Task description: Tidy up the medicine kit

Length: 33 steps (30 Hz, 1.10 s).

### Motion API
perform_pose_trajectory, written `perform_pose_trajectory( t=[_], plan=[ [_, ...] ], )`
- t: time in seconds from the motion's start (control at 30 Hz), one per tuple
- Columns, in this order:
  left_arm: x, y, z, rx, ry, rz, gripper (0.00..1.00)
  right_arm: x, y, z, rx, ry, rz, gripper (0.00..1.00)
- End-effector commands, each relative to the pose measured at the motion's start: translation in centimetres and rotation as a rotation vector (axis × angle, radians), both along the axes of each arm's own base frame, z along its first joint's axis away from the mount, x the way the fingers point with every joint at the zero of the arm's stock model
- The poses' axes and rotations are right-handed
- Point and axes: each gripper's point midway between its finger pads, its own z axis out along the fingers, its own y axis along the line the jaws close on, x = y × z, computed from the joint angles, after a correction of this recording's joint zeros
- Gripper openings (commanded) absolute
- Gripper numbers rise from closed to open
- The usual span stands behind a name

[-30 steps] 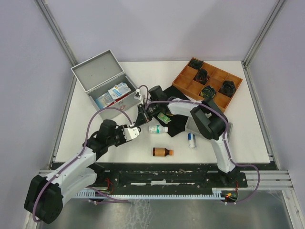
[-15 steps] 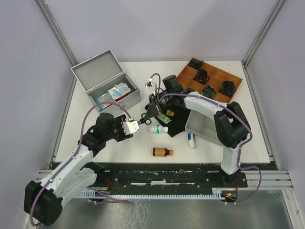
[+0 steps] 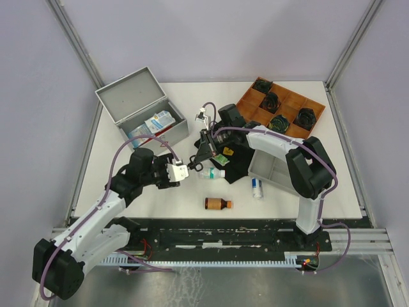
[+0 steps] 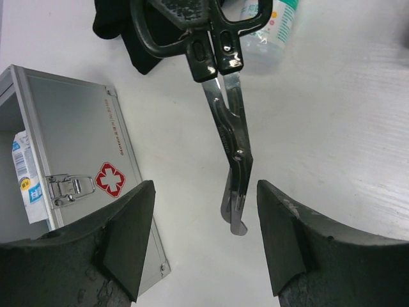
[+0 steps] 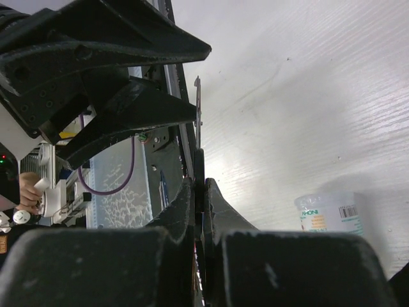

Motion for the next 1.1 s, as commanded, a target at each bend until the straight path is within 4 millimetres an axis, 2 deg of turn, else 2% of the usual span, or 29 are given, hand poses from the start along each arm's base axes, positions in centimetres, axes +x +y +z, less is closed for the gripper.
perform_pose_trajectory(
  t=[0.0, 0.17, 0.3, 0.5, 0.57, 0.7, 0.77, 0.87, 1.07],
  plan=[
    [-0.1, -0.9, 0.5, 0.018, -0.037, -0.094, 0.72, -0.2, 0.6, 2.4, 0.076, -0.023, 0.021, 0.01],
    [0.4, -0.8, 0.0, 0.025, -0.051, -0.077, 0.65, -0.1, 0.8, 2.6, 0.084, -0.014, 0.021, 0.01],
    [0.8, -0.9, -0.1, 0.001, -0.059, -0.051, 0.49, 0.0, 0.8, 2.3, 0.081, -0.004, 0.02, 0.01],
    [0.8, -0.7, -0.8, 0.012, -0.054, -0.043, 0.46, 0.0, 1.0, 2.1, 0.083, 0.027, 0.015, 0.01],
    [0.7, -0.7, -0.8, 0.011, -0.054, -0.045, 0.41, 0.0, 1.0, 1.9, 0.081, 0.03, 0.016, 0.01],
    [0.7, -0.5, -0.5, 0.012, -0.063, -0.039, 0.23, 0.3, 0.9, 1.6, 0.072, 0.033, 0.003, 0.01],
    [0.8, -0.4, -0.1, 0.015, -0.067, -0.03, 0.14, 0.8, 0.7, 1.3, 0.06, 0.034, -0.016, 0.05],
    [1.1, 0.1, 0.3, 0.021, -0.063, 0.008, 0.05, 1.6, 0.2, 1.4, 0.051, 0.043, -0.04, 0.23],
    [2.1, 1.3, 2.2, 0.059, -0.073, 0.088, 0.03, 4.0, -2.0, 3.0, 0.058, 0.018, -0.116, 0.47]
  ],
)
